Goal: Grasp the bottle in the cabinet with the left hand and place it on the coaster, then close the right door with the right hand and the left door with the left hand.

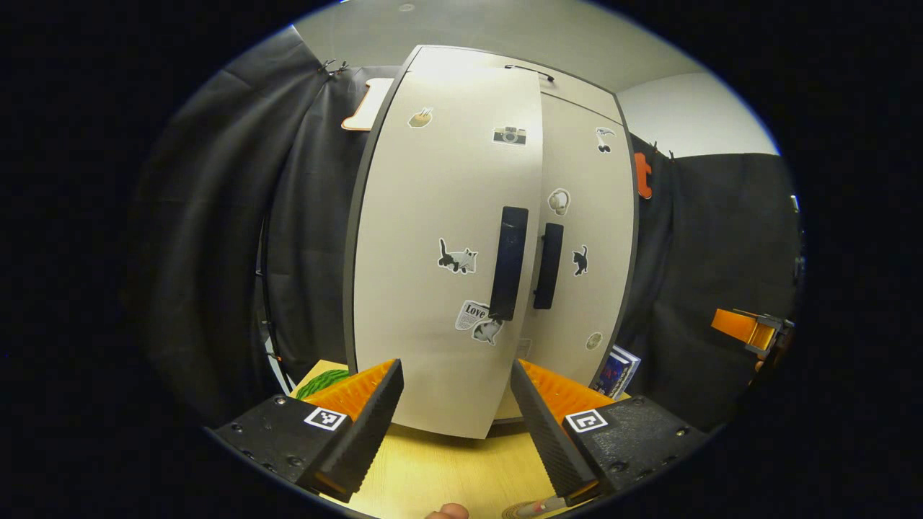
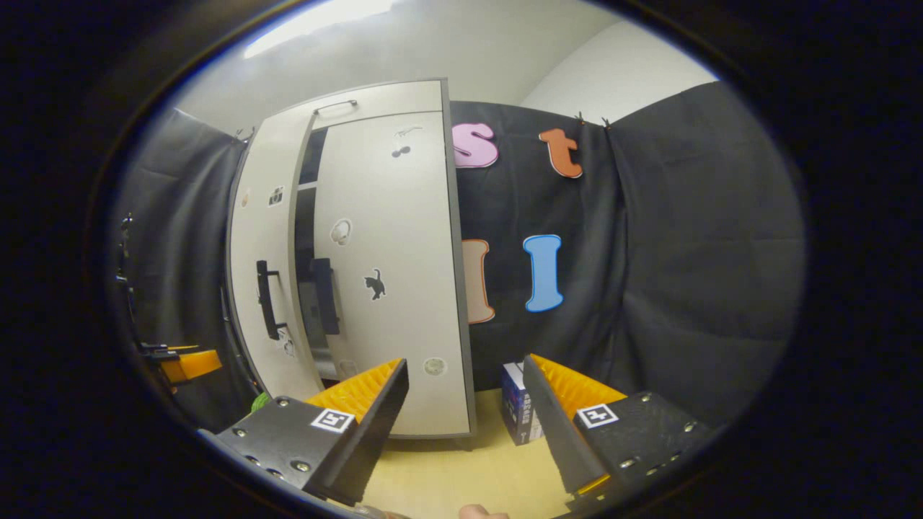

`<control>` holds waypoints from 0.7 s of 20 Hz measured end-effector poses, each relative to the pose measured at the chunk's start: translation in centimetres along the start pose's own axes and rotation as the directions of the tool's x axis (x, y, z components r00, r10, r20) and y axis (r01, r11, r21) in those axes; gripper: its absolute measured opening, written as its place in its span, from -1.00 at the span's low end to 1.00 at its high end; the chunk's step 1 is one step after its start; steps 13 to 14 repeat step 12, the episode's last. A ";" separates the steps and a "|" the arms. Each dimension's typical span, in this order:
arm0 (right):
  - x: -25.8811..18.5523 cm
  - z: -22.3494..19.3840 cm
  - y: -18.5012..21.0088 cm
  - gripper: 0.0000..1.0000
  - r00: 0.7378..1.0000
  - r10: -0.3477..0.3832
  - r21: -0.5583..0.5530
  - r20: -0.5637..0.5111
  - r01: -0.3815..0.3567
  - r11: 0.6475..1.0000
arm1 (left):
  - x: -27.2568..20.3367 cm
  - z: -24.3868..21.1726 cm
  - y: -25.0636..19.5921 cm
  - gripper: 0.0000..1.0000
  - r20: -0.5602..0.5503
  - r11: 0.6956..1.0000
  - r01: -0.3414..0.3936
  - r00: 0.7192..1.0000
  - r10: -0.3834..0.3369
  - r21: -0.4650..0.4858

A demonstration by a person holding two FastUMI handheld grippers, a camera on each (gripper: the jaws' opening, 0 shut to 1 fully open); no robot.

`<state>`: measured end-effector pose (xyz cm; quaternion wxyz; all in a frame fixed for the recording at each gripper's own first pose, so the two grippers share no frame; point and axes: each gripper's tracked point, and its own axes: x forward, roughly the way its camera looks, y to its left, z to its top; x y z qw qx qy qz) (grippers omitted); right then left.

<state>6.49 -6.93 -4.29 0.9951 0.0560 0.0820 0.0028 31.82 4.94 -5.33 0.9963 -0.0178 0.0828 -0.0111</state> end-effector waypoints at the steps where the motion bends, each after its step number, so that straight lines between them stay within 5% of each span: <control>1: 0.0 0.0 0.0 0.93 1.000 0.000 0.000 0.000 0.000 1.000 | 0.0 0.0 0.0 0.89 0.000 1.000 -0.001 1.000 0.001 0.000; 14: -0.3 -0.6 -0.1 0.93 1.000 0.004 -0.001 -0.011 -0.004 1.000 | -0.4 -0.5 0.1 0.89 -0.007 1.000 -0.015 1.000 0.015 0.002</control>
